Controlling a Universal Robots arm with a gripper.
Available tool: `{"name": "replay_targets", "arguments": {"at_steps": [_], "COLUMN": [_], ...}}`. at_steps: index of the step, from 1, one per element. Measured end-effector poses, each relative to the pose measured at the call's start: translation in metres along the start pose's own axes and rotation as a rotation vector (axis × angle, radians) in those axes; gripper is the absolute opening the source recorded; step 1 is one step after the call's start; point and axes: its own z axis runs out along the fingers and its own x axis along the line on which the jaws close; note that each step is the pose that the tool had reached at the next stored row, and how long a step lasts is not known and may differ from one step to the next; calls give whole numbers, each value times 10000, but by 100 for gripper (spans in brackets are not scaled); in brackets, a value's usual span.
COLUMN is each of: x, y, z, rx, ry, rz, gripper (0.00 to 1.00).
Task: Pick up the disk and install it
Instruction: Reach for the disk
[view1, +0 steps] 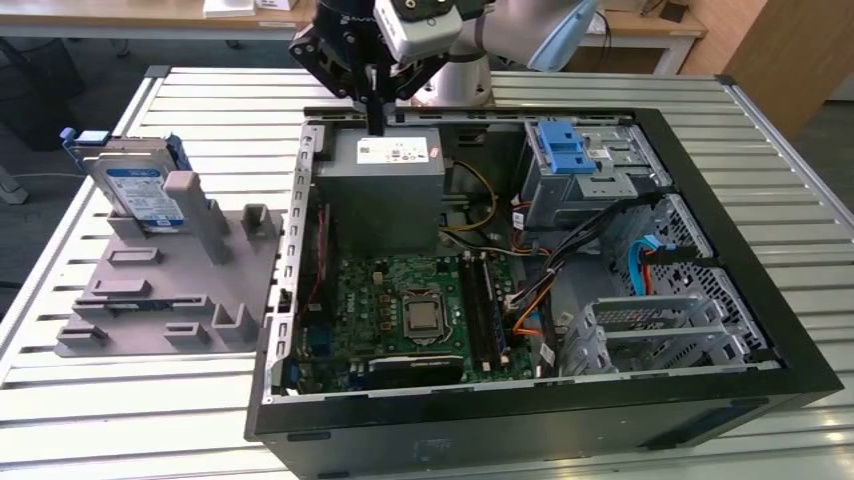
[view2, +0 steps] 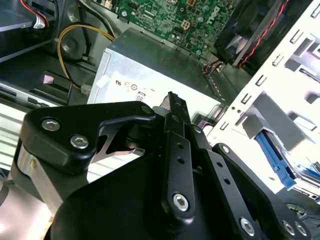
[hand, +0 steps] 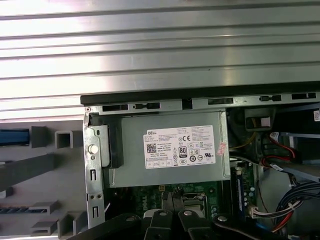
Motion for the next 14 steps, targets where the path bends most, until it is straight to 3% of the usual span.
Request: {"name": "replay_targets", "arguments": {"at_steps": [14], "x": [35], "y": [-4], "z": [21], "rx": [7], "ry": [85], "rz": [4], "gripper": [11]}}
